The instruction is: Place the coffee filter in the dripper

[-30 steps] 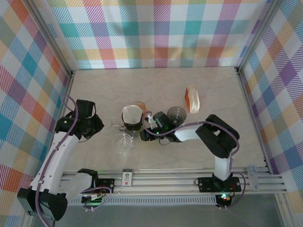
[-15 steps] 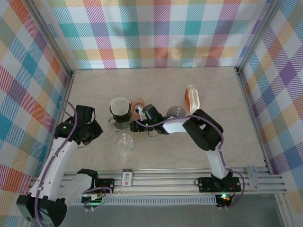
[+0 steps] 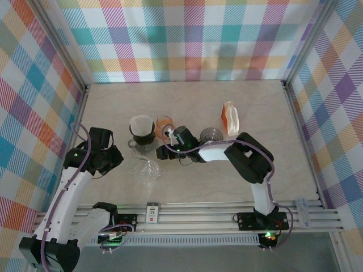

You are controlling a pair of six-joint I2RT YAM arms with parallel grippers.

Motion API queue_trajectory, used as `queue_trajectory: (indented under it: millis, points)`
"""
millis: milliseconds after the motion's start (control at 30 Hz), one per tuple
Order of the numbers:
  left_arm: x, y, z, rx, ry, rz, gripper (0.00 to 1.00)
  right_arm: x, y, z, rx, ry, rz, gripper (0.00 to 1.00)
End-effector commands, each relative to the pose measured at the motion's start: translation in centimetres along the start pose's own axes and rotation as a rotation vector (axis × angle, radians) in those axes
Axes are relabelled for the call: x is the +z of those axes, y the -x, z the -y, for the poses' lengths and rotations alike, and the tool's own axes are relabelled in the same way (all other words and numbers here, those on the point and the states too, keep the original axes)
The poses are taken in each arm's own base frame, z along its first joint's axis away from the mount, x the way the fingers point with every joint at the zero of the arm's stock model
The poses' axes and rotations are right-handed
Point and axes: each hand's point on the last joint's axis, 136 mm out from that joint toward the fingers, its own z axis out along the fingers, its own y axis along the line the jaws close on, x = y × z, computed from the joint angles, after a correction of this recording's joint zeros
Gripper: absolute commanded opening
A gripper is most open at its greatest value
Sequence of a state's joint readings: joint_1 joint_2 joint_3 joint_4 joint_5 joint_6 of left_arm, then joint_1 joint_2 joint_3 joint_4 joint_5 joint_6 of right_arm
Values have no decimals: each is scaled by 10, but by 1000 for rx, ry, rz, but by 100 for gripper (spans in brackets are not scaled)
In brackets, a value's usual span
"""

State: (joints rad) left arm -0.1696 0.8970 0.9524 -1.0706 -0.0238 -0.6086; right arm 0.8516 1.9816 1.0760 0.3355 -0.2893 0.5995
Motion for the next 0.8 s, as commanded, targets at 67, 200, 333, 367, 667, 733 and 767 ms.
queue_trajectory:
  millis: [67, 200, 333, 367, 667, 733, 767]
  points:
    - [-20, -3, 23, 24, -89, 28, 0, -50, 0, -37, -39, 45, 71, 59]
    - [-32, -11, 45, 87, -120, 43, 0, -90, -14, -31, -44, -15, 105, 60]
    - [-35, -27, 82, 184, -141, 43, 0, -128, -35, -8, -45, -145, 123, 62]
    - [-34, -31, 91, 206, -150, 43, 0, -138, -40, 0, -39, -186, 129, 63]
    - [16, -92, 170, 389, -145, -77, 0, -226, -84, 51, 22, -459, 199, 69]
    - [30, -107, 181, 422, -125, -112, 0, -237, -90, 55, 33, -471, 211, 70]
    - [36, -113, 184, 435, -119, -128, 0, -240, -93, 56, 40, -475, 213, 70]
